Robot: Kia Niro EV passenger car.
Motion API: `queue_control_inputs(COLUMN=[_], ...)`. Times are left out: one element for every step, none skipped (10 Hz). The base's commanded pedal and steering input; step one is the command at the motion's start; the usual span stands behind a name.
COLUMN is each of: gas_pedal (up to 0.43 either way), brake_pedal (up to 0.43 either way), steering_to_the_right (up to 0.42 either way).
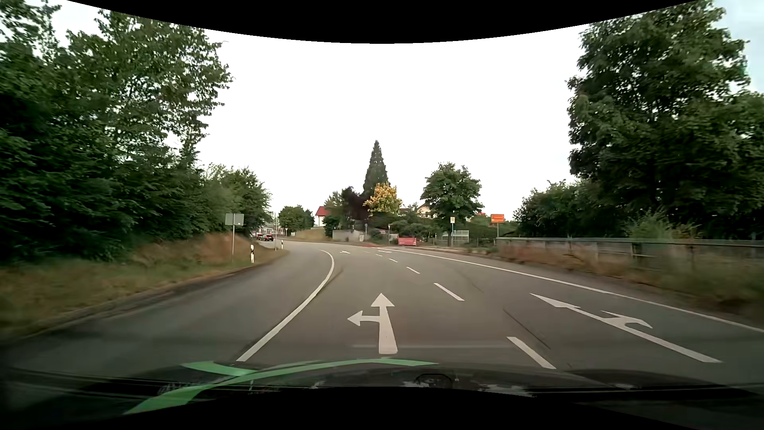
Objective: Follow the waypoints while adhering to traffic rules and regulations
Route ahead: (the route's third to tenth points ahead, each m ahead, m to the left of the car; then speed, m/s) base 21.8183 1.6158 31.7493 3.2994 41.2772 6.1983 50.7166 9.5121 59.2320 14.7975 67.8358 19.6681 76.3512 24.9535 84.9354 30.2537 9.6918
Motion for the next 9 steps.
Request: queue_control_inputs(gas_pedal=[0.177,0.157,0.157,0.15,0.13,0.118,0.118,0.11,0.11], brake_pedal=[0.0,0.0,0.0,0.0,0.0,0.0,0.0,0.0,0.0], steering_to_the_right=[-0.039,-0.039,-0.039,-0.039,-0.039,-0.039,-0.04,-0.039,-0.039])
